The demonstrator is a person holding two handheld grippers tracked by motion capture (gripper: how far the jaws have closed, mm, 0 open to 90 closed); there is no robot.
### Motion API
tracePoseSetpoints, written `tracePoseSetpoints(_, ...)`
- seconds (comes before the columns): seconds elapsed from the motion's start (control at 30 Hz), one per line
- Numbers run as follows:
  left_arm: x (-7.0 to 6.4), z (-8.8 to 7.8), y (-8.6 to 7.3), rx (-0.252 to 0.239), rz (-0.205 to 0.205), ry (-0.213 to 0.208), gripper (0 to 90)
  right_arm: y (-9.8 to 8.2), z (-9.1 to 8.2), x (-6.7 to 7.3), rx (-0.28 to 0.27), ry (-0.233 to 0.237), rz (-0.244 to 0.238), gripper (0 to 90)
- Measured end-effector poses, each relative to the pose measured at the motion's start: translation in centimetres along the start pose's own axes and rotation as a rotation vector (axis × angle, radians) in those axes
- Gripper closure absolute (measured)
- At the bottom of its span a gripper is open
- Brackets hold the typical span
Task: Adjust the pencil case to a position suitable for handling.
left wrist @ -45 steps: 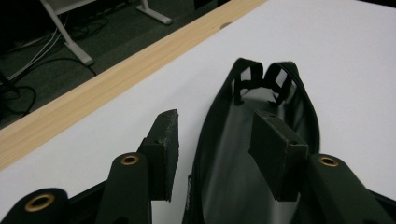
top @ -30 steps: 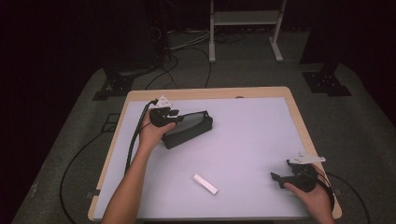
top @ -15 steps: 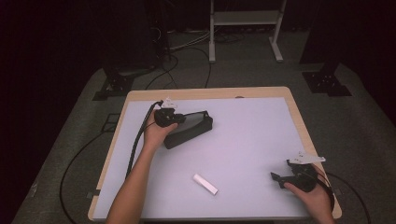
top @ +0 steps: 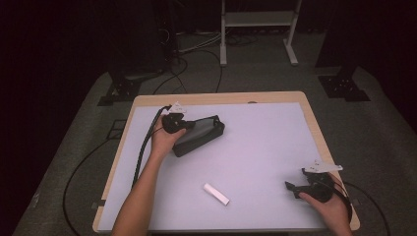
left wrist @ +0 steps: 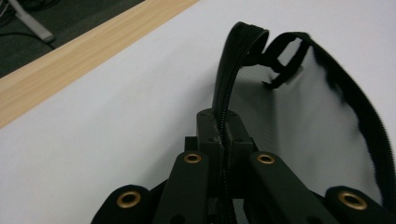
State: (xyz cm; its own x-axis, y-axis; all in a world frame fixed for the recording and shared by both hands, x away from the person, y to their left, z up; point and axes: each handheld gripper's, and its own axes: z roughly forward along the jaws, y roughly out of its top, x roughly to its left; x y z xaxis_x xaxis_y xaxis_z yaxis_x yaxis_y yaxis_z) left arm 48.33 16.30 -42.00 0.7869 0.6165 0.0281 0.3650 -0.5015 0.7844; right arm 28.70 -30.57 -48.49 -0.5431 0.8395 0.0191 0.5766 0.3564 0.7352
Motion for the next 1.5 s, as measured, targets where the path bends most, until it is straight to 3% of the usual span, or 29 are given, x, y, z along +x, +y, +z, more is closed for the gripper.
tracePoseSetpoints(0.1, -0.3, -0.3, 0.2, -0.024, -0.001, -0.018, 88.3, 0.0, 0.0, 0.0, 0.000, 0.000, 0.000, 12.9)
tracePoseSetpoints(0.27, -0.8, -0.9, 0.7, -0.037, 0.032, -0.045, 88.3, 0.0, 0.0, 0.0, 0.000, 0.000, 0.000, 12.9)
tracePoseSetpoints(0.6, -2.0, -1.4, 1.3, -0.039, 0.069, -0.100, 88.3, 0.0, 0.0, 0.0, 0.000, 0.000, 0.000, 12.9)
tracePoseSetpoints(1.5, -6.4, -0.7, 2.3, -0.033, 0.188, -0.308, 88.4, 0.0, 0.0, 0.0, 0.001, 0.000, 0.001, 12.9)
